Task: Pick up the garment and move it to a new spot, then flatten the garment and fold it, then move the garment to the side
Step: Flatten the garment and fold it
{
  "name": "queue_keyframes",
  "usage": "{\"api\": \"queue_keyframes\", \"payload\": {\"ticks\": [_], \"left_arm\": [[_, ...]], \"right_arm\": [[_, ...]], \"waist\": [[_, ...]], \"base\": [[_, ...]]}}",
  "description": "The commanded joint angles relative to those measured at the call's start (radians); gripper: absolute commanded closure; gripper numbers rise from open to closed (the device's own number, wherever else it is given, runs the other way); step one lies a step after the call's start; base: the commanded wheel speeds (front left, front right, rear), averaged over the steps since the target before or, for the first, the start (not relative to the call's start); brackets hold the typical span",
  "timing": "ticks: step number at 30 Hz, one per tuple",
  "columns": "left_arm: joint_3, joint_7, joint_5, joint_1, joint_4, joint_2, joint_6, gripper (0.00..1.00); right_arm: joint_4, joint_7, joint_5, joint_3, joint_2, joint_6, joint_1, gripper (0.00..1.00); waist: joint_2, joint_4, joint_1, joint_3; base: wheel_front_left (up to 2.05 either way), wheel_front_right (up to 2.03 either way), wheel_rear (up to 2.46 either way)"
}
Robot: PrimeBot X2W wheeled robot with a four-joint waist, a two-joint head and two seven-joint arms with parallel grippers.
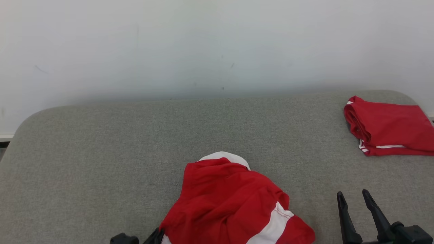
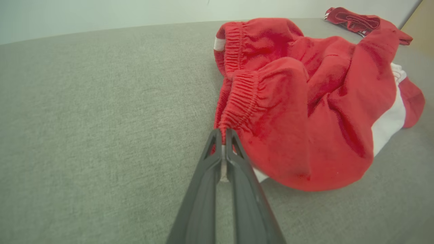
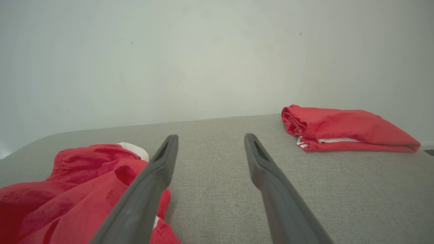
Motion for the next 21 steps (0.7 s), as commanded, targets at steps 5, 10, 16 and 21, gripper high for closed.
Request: {"api": "queue_keyframes", "payload": {"ticks": [5, 10, 16, 21], "left_arm": [[0.031, -0.012, -0.032, 0.078, -0.01, 0.004, 0.024, 1.0], [0.074, -0.019, -0.005, 0.093, -0.079, -0.009, 0.045, 0.0], [0.188, -0.019, 0.073, 0.135, -0.232, -0.021, 0.074, 0.0], [0.291, -0.018, 0.129, 0.188, -0.323, -0.028, 0.083, 0.0]], "right_arm": [[0.013, 0.0, -0.003, 0.003, 0.002, -0.002, 0.012, 0.0], [0.019, 0.0, 0.005, 0.008, -0.009, -0.002, 0.006, 0.0], [0.009, 0.0, 0.008, 0.008, -0.015, -0.002, 0.012, 0.0], [0.001, 0.0, 0.0, 0.01, -0.01, -0.002, 0.017, 0.0]], "waist": [[0.0, 0.015, 0.0001, -0.013], [0.0, 0.031, 0.0001, -0.033], [0.0, 0.056, 0.0001, -0.051], [0.0, 0.076, 0.0001, -0.06]], "base": [[0.0, 0.0, 0.0], [0.0, 0.0, 0.0], [0.0, 0.0, 0.0], [0.0, 0.0, 0.0]]}}
